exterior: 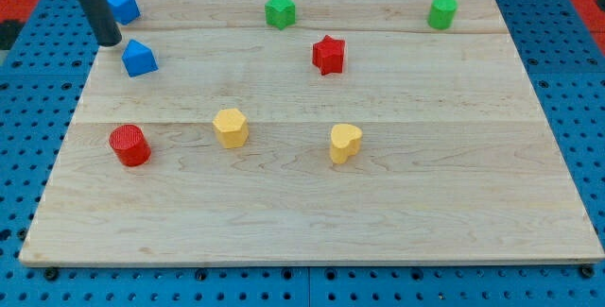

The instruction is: Push the blue triangle towards the red circle

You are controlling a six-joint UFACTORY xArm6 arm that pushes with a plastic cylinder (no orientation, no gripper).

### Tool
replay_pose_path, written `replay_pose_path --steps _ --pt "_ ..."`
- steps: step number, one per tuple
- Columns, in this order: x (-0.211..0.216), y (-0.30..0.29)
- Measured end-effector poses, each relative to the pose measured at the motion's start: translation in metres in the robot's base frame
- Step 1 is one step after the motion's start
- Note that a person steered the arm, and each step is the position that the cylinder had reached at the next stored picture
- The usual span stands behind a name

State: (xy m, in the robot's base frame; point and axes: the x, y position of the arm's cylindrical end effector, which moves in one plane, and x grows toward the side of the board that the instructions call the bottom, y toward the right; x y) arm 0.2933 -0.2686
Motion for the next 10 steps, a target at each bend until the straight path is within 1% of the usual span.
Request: replay_pose_path --steps 1,2,3,5,6,7,8,10 --pt "0.002 0.019" --pt "0.017 0.023" --pt "0.042 0.023" --pt "-0.004 0.028" --pt "0.005 0.048" --pt "0.029 0.048" --pt "0.035 0.048" --pt "0.004 0.048"
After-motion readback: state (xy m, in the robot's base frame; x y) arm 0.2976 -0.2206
